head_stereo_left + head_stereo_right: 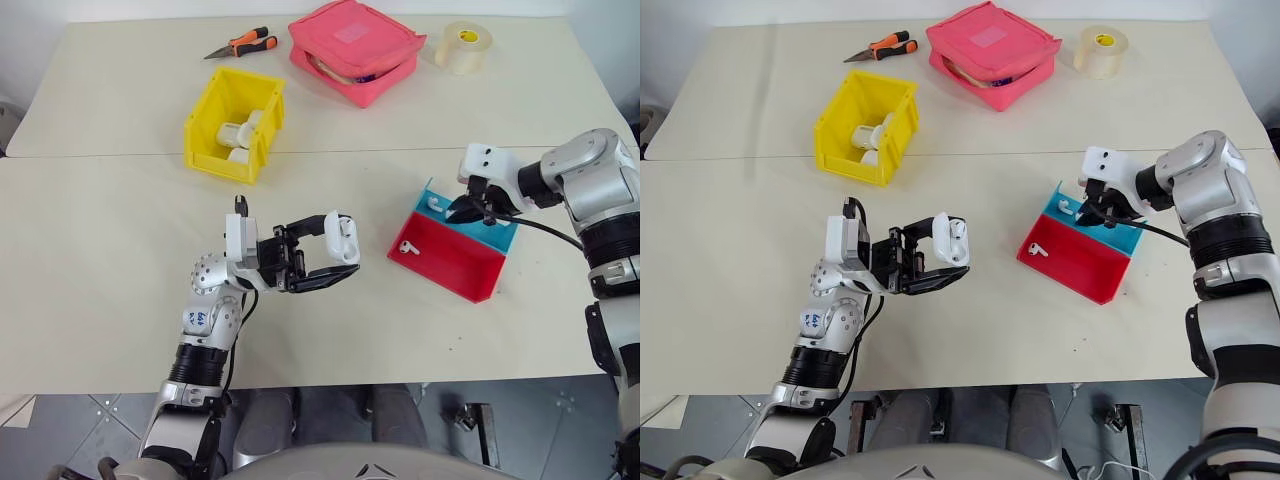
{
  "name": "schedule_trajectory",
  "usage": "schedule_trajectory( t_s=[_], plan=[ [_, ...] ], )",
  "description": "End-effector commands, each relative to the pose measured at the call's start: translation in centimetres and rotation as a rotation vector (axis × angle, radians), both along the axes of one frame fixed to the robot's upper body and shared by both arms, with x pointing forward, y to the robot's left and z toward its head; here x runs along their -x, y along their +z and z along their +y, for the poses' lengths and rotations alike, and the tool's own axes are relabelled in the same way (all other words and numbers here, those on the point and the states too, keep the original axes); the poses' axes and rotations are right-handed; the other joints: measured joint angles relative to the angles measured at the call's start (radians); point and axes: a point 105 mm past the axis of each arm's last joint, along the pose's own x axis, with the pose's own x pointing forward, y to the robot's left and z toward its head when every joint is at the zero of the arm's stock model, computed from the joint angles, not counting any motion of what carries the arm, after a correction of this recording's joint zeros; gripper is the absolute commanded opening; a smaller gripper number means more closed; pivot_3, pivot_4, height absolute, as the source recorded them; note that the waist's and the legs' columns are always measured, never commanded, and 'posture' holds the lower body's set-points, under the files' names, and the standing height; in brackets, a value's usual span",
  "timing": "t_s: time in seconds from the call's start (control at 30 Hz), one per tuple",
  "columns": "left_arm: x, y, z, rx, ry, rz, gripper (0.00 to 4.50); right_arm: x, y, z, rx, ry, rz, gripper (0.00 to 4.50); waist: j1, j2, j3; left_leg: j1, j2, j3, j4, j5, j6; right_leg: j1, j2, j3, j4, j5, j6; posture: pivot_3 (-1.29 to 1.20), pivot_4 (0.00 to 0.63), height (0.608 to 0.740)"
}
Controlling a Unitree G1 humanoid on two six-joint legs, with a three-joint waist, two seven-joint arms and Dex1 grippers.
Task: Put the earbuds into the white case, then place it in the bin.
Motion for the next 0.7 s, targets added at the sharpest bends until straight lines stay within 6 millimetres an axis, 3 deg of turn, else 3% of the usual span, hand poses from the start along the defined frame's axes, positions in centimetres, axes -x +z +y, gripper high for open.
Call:
schedule_trajectory(
  t_s=[0.03,0.53,0.7],
  plan=[
    [0.2,0.6,-0.3,0.006,-0.006,-0.034,2.81,0.1,-0.6,-0.4,0.011,-0.024,0.011,0.74,0.000,0.000,0.000,0.000,0.000,0.000,0.000,0.000,0.000,0.000,0.000,0.000,0.000,0.000,0.000,0.00,0.150,0.740],
    [0.2,0.9,-0.6,0.000,-0.030,-0.036,2.81,0.6,-0.3,-0.7,-0.027,-0.043,-0.025,0.74,0.000,0.000,0.000,0.000,0.000,0.000,0.000,0.000,0.000,0.000,0.000,0.000,0.000,0.000,0.000,0.00,0.150,0.740],
    [0.3,1.1,-0.8,0.004,-0.036,-0.038,2.81,0.3,3.7,-0.9,-0.168,-0.102,-0.144,0.74,0.001,0.001,0.001,-0.001,0.000,0.000,0.001,0.000,0.000,0.000,0.000,0.000,0.000,0.000,0.000,0.00,0.150,0.740]
  ],
)
